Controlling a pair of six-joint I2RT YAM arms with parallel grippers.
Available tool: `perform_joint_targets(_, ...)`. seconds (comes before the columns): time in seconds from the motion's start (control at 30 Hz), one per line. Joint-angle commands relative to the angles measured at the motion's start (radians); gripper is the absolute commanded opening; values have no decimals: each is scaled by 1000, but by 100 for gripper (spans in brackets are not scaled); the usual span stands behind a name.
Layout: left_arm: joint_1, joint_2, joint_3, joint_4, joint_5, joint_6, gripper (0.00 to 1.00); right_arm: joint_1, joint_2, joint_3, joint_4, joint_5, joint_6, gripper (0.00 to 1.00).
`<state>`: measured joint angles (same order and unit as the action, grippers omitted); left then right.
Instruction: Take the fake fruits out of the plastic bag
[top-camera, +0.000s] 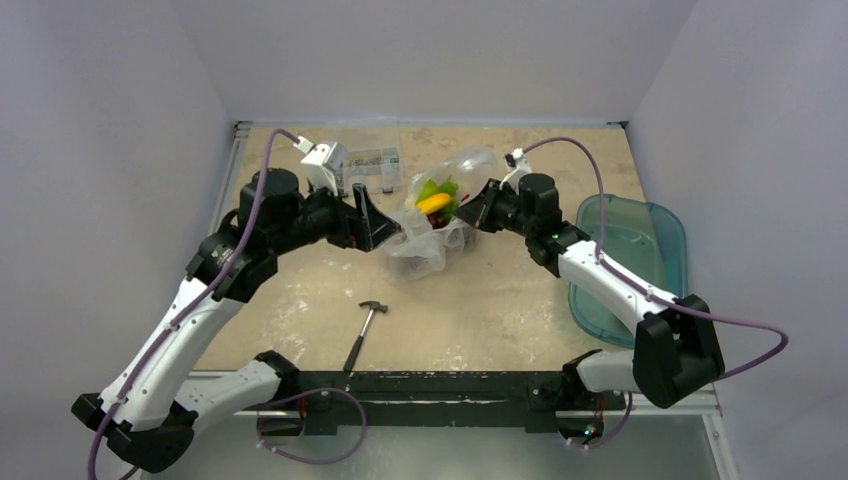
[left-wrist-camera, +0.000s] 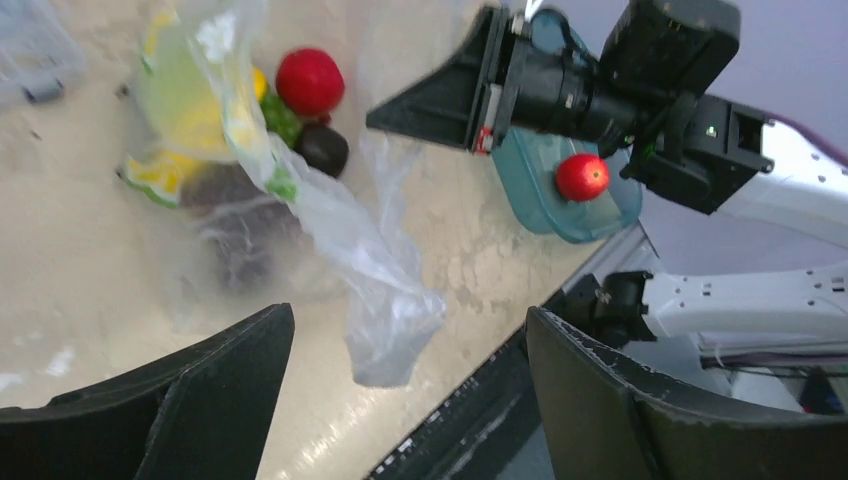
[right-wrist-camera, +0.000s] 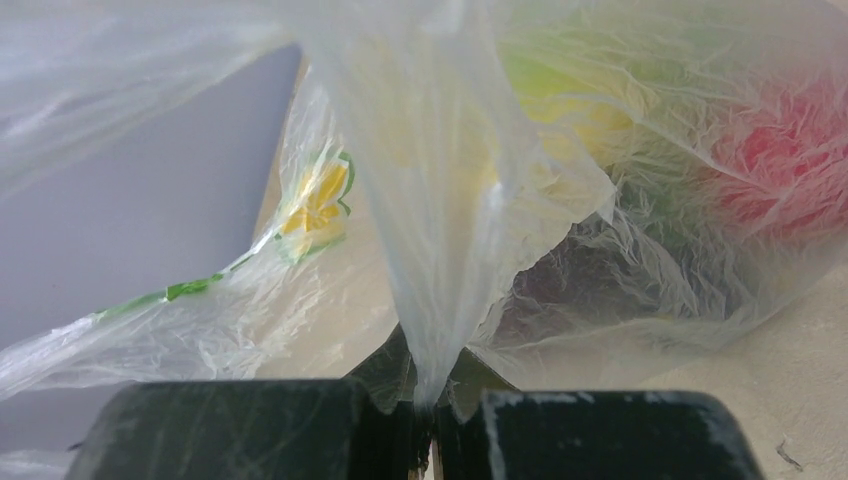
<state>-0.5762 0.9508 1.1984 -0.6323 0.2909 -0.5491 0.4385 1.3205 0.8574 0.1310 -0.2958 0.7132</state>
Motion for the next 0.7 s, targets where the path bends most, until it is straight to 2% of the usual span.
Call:
perform_joint_targets(0.0,28,63,152,-95,-120,131,88,2,-27,-8,33,-35,-46,0)
perform_joint_targets(0.13,101,153,250,-65,-86,81,91,1,-38,-2,15,-41,-60,0)
perform_joint_targets(0.23,124,261,315,-39,-23,106,96,2,-53,-12,12,-34,-69,0)
perform_joint_targets(0.33,129,416,425,-129,-15,142,98,3,-57,-5,-2,-28,-83,0)
perform_joint_targets(0.5,134,632,466,-174,93,151,92,3,-70,-2,-17,-26,-99,0)
perform_joint_targets(0.67,134,663,340,-128,174,134,73,3,-94,0,-44,-11,-114,0)
